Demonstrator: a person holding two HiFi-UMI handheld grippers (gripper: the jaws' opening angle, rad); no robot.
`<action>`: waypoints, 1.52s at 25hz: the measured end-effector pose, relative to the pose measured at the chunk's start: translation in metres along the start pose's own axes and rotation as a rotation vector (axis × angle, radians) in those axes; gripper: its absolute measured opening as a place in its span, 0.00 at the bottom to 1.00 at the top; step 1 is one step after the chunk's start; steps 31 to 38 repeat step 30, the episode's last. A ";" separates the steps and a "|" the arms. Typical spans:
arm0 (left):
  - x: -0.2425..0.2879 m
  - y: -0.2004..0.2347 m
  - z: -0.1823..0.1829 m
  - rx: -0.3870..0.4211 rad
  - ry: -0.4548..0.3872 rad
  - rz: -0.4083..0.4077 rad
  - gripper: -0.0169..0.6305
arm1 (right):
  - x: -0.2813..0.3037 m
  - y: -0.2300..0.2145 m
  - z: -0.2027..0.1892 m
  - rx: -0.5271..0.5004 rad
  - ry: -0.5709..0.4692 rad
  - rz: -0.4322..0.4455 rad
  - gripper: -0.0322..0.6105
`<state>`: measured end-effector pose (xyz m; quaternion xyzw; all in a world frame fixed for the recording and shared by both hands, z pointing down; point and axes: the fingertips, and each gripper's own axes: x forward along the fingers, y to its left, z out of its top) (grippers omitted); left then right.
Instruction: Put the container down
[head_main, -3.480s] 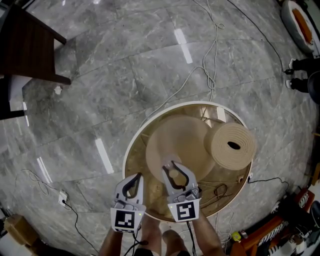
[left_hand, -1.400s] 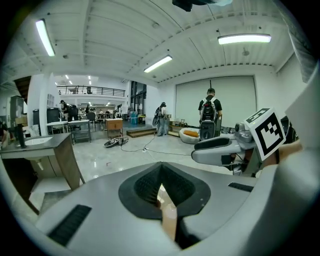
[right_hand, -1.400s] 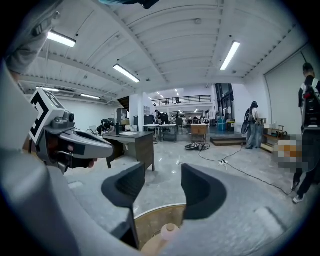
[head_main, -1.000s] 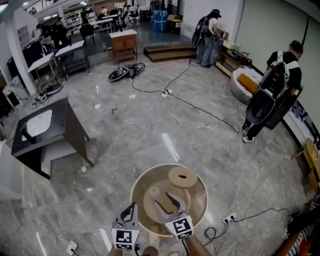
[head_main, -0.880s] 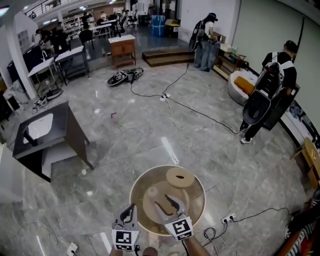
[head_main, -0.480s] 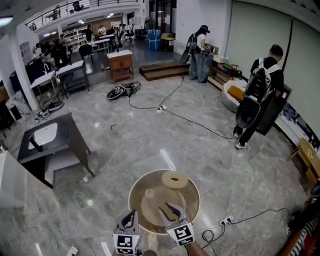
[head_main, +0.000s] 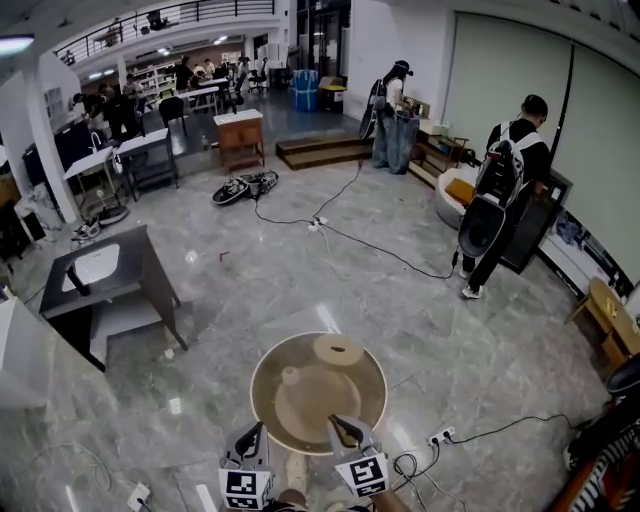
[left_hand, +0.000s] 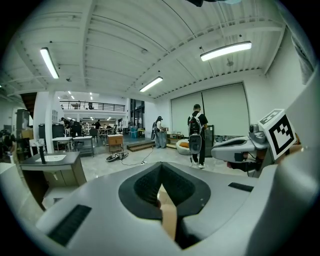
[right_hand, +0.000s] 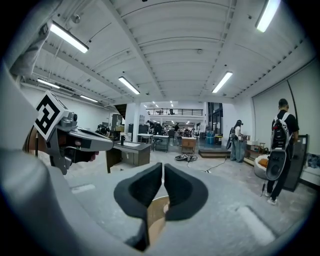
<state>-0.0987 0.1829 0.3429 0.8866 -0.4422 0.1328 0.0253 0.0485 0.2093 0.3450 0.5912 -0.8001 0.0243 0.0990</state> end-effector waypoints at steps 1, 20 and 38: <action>-0.007 -0.005 -0.005 0.002 0.004 -0.002 0.05 | -0.010 0.001 0.000 0.002 -0.004 -0.006 0.06; -0.087 -0.052 -0.013 0.024 -0.006 0.012 0.05 | -0.101 0.030 -0.001 -0.010 -0.038 -0.003 0.05; -0.095 -0.056 -0.013 0.037 -0.008 -0.003 0.05 | -0.107 0.035 0.004 -0.013 -0.050 -0.010 0.05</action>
